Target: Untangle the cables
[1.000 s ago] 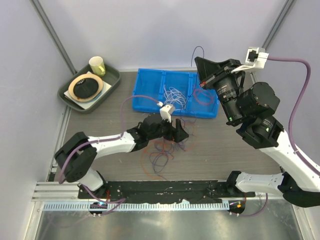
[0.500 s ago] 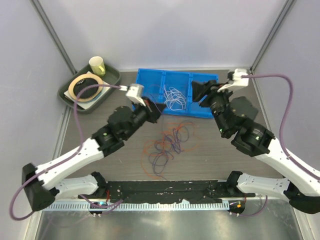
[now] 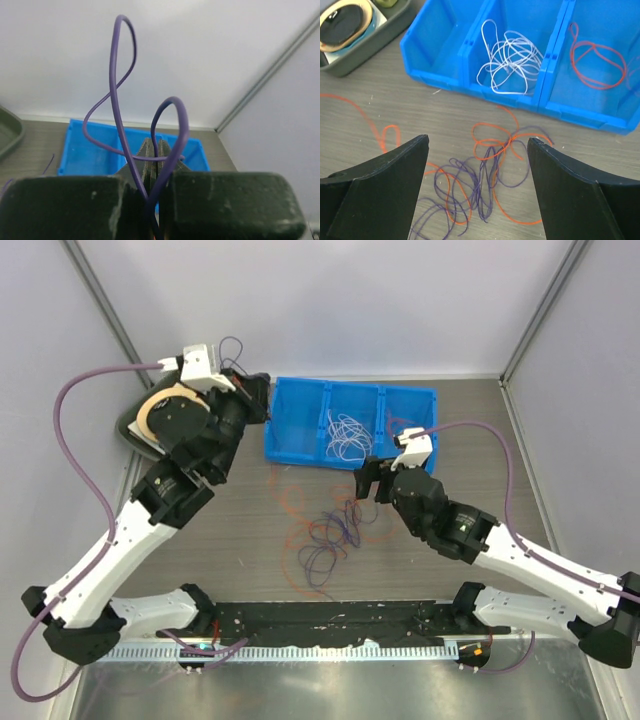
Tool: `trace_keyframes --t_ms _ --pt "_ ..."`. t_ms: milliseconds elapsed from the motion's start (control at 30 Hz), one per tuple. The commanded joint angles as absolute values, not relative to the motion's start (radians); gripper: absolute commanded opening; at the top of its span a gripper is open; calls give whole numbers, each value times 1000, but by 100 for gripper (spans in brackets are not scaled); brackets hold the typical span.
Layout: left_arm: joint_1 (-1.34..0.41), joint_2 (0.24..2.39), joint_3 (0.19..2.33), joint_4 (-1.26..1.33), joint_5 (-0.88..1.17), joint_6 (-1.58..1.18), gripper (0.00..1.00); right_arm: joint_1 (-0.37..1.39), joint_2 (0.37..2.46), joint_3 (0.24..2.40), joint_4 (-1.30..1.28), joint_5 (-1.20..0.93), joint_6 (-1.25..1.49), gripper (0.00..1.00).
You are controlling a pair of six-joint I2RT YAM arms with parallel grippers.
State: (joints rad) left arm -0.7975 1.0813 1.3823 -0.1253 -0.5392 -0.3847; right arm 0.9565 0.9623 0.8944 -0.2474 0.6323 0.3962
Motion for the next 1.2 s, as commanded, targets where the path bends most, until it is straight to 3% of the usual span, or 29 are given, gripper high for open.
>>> trace_keyframes --t_ms 0,167,367,467,533,633,733,833,867,900,1033,1167 --pt "-723 1164 1535 -208 -499 -344 0 962 957 830 -142 551 446 86" --pt "-706 1198 1629 -265 -440 -364 0 962 1023 718 260 50 186 87" --pt "-706 1152 1594 -253 -384 -422 0 962 1294 750 382 133 115 88" --pt "-706 1140 1574 -248 -350 -445 0 962 1400 739 564 129 107 87" --pt "-706 1138 1575 -259 -350 -456 0 960 1508 727 731 85 141 87" --pt "-706 1137 1578 -267 -374 -454 0 960 1623 791 753 -53 207 83" --pt "-706 1131 1580 -278 -380 -451 0 963 1713 822 758 -141 259 72" --pt "-706 1120 1571 -279 -400 -440 0 960 1735 802 804 -152 305 48" --pt "-706 1118 1566 -279 -406 -436 0 962 1726 786 825 -150 322 17" --pt "-706 1115 1565 -279 -417 -430 0 962 1706 747 851 -143 336 4" --pt "-704 1127 1582 -324 -452 -431 0 954 1487 637 723 97 379 1" --pt "-695 1138 1592 -345 -515 -426 0 812 1329 507 493 102 474 1"
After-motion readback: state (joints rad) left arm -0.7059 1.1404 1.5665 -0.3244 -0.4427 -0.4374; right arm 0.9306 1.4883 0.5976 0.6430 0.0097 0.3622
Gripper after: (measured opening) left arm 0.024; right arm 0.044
